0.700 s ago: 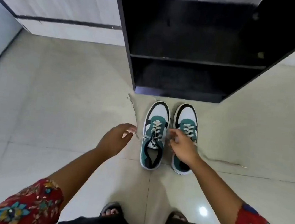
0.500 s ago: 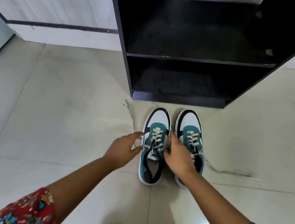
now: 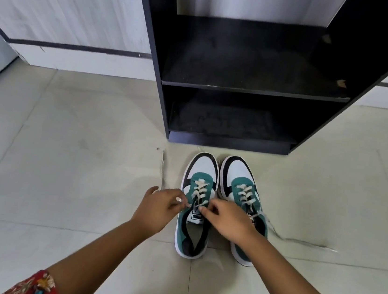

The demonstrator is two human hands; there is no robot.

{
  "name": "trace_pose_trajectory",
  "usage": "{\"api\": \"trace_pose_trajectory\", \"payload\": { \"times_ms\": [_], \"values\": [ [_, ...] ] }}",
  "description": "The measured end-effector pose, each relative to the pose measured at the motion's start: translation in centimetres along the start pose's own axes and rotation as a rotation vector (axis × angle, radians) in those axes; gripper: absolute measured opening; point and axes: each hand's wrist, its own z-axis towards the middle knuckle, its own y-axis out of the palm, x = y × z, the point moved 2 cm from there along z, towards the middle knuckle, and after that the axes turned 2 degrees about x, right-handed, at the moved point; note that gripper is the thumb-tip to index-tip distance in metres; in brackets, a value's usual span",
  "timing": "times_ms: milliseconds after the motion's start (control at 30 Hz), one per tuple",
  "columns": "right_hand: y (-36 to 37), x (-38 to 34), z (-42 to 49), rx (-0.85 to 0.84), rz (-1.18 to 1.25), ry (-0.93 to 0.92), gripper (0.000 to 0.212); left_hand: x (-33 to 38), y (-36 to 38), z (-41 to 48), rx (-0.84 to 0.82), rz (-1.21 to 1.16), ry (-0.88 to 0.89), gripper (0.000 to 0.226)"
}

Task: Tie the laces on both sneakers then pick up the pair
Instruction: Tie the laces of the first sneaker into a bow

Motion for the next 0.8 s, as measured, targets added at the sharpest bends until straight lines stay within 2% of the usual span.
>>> {"api": "trace_pose_trajectory", "payload": {
  "times_ms": [233, 400, 500, 600, 800],
  "values": [
    [0.0, 0.3, -0.2, 0.040, 0.130, 0.010, 0.036, -0.6, -1.6, 0.1, 0.084, 0.097, 0.073, 0.011],
    [-1.0, 1.7, -0.6, 0.107, 0.149, 0.089, 0.032, -3.5, -2.9, -0.7, 0.157, 0.139, -0.044, 0.012],
    [-0.9, 2.5, -1.2, 0.145, 0.114, 0.130, 0.036, -4.8, -2.4, -1.8, 0.159, 0.157, -0.090, 0.015],
    [-0.8, 2.8, -1.8, 0.174, 0.042, 0.158, 0.030, -5.7, -2.3, -2.5, 0.177, 0.185, -0.085, 0.017],
    [-0.6, 2.5, -2.0, 0.208, -0.093, 0.133, 0.031, -6.1, -2.3, -2.7, 0.209, 0.212, -0.072, 0.019]
  ]
}}
